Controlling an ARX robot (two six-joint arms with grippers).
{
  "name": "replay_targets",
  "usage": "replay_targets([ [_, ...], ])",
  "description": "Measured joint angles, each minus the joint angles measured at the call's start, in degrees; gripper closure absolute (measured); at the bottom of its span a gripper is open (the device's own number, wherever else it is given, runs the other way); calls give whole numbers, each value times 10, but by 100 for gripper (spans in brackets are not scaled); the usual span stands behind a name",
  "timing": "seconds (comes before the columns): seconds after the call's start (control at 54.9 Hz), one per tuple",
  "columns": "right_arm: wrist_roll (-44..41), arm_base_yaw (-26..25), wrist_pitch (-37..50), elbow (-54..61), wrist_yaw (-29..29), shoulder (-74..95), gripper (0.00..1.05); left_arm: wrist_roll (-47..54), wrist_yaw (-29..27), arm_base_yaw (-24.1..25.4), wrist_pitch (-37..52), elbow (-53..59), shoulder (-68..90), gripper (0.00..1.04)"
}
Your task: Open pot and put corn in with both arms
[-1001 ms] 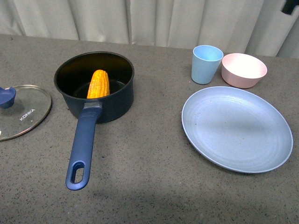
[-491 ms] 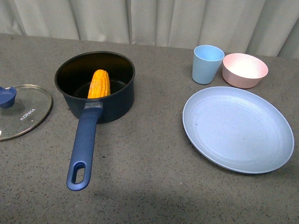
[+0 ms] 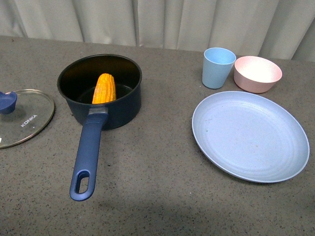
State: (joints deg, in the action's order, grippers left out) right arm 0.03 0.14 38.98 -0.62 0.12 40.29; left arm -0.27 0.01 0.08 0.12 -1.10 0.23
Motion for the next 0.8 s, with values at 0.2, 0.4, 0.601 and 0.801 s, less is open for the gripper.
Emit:
replay_targets([
  [0.2, 0, 0, -63, 3, 0, -69, 104, 0, 0, 0, 0, 0, 0, 6],
  [0.4, 0, 0, -130, 3, 0, -142, 104, 0, 0, 0, 0, 0, 0, 6],
  [0.601, 0, 0, -201, 3, 0, -216, 104, 0, 0, 0, 0, 0, 0, 6],
  [0.801, 0, 0, -245, 3, 0, -260, 104, 0, 0, 0, 0, 0, 0, 6],
])
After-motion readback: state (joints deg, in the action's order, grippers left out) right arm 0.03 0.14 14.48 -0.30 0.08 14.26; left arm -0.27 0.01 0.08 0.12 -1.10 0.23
